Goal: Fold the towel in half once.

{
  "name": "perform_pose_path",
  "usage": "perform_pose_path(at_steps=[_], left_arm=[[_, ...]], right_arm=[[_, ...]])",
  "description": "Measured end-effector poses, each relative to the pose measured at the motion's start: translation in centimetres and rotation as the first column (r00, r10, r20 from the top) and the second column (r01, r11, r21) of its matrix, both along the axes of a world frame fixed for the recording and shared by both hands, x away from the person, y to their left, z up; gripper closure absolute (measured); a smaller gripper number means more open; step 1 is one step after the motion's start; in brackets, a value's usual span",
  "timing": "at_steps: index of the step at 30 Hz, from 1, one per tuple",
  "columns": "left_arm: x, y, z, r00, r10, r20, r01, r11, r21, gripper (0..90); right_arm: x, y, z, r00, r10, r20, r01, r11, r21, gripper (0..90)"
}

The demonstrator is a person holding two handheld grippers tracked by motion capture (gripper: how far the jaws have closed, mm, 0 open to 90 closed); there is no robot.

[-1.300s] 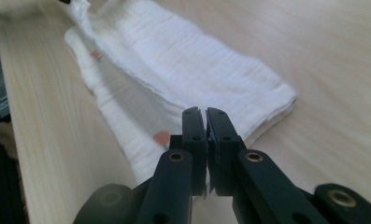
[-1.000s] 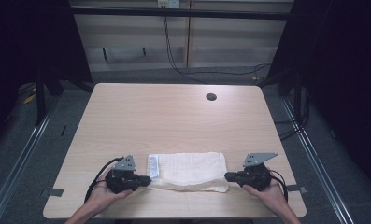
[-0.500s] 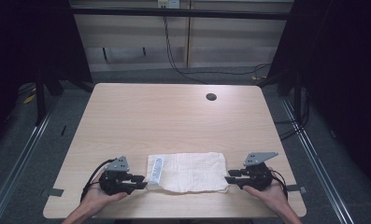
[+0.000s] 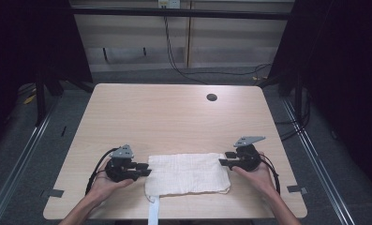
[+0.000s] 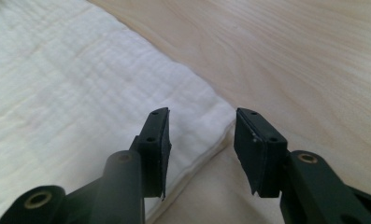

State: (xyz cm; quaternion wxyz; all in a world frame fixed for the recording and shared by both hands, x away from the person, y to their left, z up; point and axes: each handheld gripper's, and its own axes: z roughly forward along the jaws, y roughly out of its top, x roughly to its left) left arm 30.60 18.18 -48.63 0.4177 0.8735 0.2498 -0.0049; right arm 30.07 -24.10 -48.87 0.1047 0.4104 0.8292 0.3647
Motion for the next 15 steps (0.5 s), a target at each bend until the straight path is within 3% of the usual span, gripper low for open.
perform_pose_path(at_steps=[1, 4, 9, 15], left_arm=[[0.2, -0.3, -0.2, 1.0000, -0.004, 0.007, 0.004, 0.9995, 0.032, 70.3], [0.9, -1.1, -0.8, 0.9999, -0.002, -0.011, 0.002, 0.9987, 0.051, 70.3], [1.3, -2.8, -1.2, 0.9997, -0.018, -0.018, 0.019, 0.9986, 0.050, 69.5], [1.2, -5.0, -1.2, 0.9988, -0.041, -0.025, 0.042, 0.9982, 0.044, 68.5]], right_arm=[[0.3, 0.1, -0.2, 0.9999, 0.001, -0.010, -0.001, 1.000, -0.002, 56.3], [0.6, 0.5, -0.7, 1.0000, -0.001, -0.009, 0.001, 1.000, -0.030, 63.2], [1.0, 0.0, -0.9, 0.9998, -0.013, -0.013, 0.013, 1.000, -0.011, 86.7], [2.0, -1.7, -0.9, 0.9978, -0.066, -0.010, 0.066, 0.998, -0.014, 89.0]])
